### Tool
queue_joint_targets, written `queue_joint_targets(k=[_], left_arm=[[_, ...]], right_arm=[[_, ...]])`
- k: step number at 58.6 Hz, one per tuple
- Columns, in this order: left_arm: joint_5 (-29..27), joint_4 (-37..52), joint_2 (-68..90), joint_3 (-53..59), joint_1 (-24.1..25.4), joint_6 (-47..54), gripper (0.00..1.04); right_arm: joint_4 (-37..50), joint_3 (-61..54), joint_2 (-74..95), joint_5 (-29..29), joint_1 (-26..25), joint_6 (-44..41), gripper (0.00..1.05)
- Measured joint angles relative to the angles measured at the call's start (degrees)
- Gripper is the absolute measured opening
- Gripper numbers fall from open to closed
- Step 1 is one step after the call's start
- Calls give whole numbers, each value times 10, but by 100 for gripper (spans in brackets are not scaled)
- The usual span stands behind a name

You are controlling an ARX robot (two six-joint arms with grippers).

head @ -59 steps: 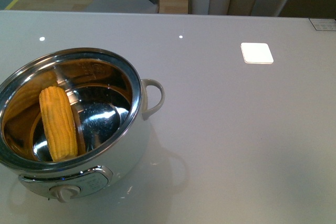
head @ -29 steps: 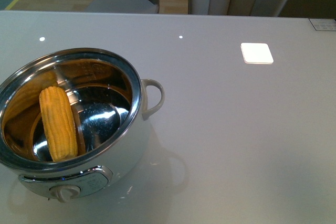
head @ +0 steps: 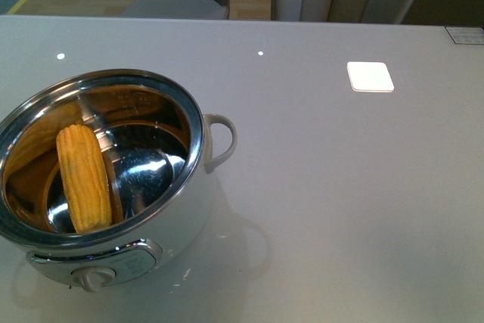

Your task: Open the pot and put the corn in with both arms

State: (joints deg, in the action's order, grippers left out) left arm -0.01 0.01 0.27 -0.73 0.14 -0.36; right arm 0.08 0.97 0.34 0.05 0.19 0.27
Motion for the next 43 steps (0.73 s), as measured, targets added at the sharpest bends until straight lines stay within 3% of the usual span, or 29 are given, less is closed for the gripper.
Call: queue_joint_targets(k=[43], left_arm=[[0, 0, 0, 0, 0, 0, 98]], right_arm=[[0, 0, 0, 0, 0, 0, 96]])
